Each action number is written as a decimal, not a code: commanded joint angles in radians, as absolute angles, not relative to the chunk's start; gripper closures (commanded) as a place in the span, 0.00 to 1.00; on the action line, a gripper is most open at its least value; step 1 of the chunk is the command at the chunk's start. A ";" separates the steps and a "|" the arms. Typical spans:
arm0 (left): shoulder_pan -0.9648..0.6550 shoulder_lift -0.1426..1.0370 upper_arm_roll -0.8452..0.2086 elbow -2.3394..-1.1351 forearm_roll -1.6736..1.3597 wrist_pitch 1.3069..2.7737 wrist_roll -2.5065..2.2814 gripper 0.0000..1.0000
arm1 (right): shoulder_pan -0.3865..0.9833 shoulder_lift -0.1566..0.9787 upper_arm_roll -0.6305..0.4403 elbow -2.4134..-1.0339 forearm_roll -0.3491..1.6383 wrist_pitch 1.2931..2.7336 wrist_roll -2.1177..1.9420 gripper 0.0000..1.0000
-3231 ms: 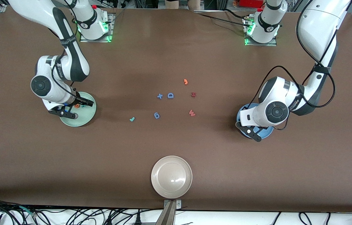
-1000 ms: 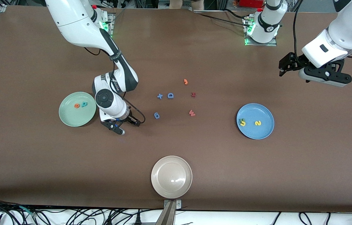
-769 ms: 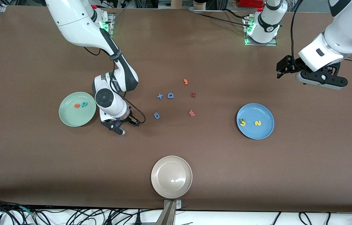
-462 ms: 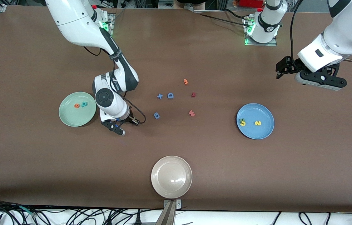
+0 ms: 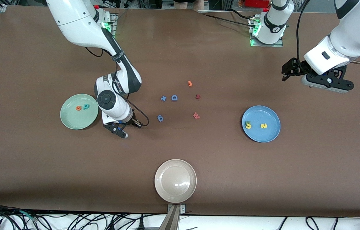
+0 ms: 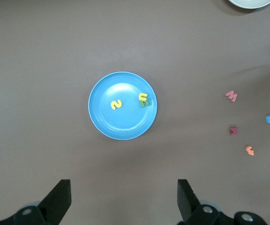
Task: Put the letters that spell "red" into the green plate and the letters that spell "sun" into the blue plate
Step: 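Carry teal r onto the green plate and open the right gripper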
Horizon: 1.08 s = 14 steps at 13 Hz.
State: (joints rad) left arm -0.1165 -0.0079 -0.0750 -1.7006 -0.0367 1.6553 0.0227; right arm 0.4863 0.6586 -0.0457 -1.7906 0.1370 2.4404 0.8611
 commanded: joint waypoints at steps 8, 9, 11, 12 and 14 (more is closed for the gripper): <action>-0.133 0.014 -0.095 -1.643 -0.031 1.615 0.021 0.00 | 0.482 0.422 -0.277 -1.805 0.152 1.979 0.465 1.00; -0.140 0.014 -0.116 -1.640 0.036 1.611 0.021 0.00 | 0.482 0.414 -0.311 -1.825 0.152 1.979 0.409 1.00; -0.138 0.014 -0.146 -1.628 0.090 1.611 0.021 0.00 | 0.482 0.410 -0.382 -1.880 0.155 2.003 0.266 1.00; -0.134 0.015 -0.146 -1.628 0.087 1.609 0.026 0.00 | 0.482 0.408 -0.408 -1.914 0.156 2.037 0.208 1.00; -0.137 0.017 -0.146 -1.626 0.086 1.609 0.025 0.00 | 0.480 0.408 -0.446 -2.004 0.156 2.170 0.125 1.00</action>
